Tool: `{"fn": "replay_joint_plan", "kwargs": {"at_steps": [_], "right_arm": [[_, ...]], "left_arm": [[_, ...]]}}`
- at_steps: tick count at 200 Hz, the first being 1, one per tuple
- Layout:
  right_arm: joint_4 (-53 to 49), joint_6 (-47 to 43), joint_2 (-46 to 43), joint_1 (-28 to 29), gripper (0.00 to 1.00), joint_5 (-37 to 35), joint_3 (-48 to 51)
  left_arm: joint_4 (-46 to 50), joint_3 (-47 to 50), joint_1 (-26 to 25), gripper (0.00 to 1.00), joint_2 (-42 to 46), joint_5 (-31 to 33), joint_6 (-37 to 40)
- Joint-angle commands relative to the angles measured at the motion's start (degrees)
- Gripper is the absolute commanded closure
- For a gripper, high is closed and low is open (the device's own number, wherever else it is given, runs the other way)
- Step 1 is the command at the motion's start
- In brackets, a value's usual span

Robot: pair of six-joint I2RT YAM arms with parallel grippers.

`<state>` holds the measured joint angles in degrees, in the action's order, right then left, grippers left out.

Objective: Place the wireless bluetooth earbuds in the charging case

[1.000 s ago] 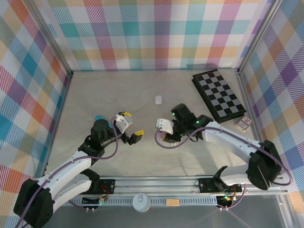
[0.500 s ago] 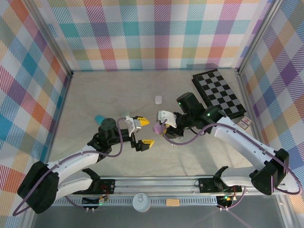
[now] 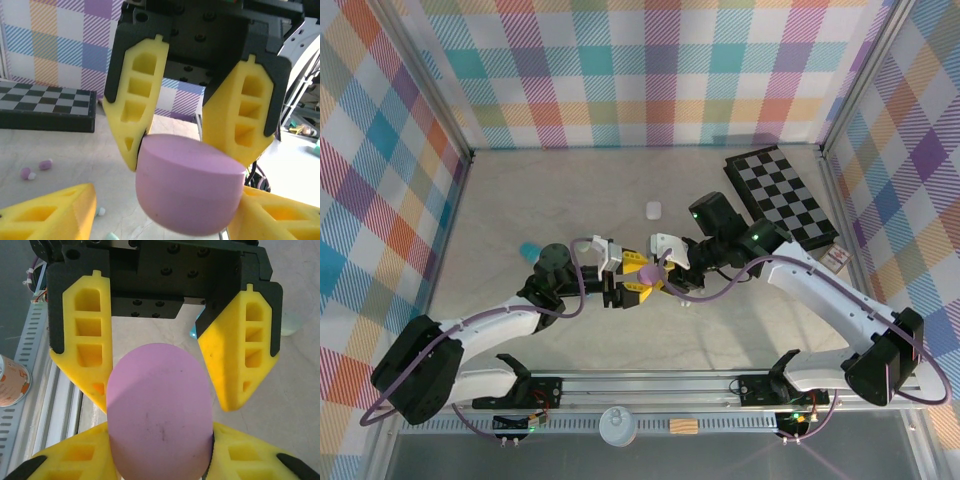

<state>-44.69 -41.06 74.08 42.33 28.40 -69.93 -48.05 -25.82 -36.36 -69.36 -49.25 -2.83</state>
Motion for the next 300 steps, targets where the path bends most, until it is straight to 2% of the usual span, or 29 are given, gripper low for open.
{"fn": "replay_joint_plan", "kwargs": {"at_steps": [1,60,86,138,211,228,272,300], "right_arm": [[-0.9,-1.4,0.2,0.2,0.64,3.1,-1.6],[-1.2,-1.7,0.2,0.2,0.65,2.9,-1.8],[-1.3,-1.7,0.3,0.3,0.65,3.1,-1.7],[-1.0,-1.1,0.5,0.2,0.65,3.3,-1.7],[-0.9,-0.5,1.2,0.2,0.65,2.9,-2.1],[-0.4,-0.2,1.0,0.2,0.6,2.5,-2.1],[1.5,1.4,-0.8,-0.1,0.37,0.6,-0.5],[2.0,2.2,-1.3,-0.7,0.33,0.4,-0.1]], "left_arm": [[-3.9,-1.3,-0.7,0.37,0.4,-2.3,0.2],[7.1,-2.7,-1.2,0.43,3.5,-3.3,6.7],[7.7,-3.3,-1.3,0.49,3.5,-3.4,7.2],[7.4,-3.8,-1.6,0.53,3.1,-3.5,7.5],[9.1,-3.9,-1.7,0.71,3.2,-4.0,8.8],[9.0,-3.7,-1.7,0.74,3.4,-3.9,8.7],[8.6,-2.8,-1.7,0.75,4.4,-3.1,8.6],[10.5,-2.8,-1.7,0.75,5.6,-3.0,9.5]]}}
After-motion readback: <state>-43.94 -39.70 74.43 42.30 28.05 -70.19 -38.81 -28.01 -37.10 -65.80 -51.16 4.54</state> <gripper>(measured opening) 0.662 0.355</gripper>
